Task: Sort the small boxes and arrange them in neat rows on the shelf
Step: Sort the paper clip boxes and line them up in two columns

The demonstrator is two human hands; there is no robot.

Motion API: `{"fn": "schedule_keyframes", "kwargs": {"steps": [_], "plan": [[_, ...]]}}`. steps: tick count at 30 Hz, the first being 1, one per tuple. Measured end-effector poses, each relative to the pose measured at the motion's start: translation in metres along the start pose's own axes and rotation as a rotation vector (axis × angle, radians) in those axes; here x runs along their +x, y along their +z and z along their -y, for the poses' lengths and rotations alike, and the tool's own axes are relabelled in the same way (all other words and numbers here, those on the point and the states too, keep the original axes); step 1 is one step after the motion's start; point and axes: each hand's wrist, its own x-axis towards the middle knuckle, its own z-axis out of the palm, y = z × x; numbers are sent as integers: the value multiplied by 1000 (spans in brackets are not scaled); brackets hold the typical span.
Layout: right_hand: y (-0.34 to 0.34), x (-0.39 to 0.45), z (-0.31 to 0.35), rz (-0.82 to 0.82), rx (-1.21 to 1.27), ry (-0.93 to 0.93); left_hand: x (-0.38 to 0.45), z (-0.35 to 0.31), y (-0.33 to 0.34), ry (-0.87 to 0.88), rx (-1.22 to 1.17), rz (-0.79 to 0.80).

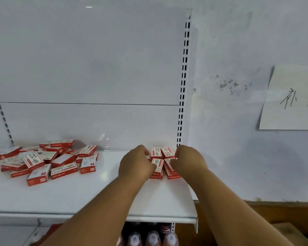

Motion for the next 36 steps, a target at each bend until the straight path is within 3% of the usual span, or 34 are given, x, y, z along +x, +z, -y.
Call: {"fn": "schedule_keyframes", "kwargs": {"steps": [8,16,24,29,32,36], "plan": [[0,-13,42,-133,125,-238,-9,24,-28,59,-38,-127],[41,-29,151,-32,225,-420,-12,112,-85,-68,-6,-247],[85,-28,235,86,42,-261,5,207,-156,-21,215,-351],[105,-28,263,96,-52,-108,14,242,-169,-37,386,-148],[102,-33,273,60,16,-16,17,252,-170,1,423,-60],[99,-47,284,-38,263,37,18,250,-175,90,405,-59]]}}
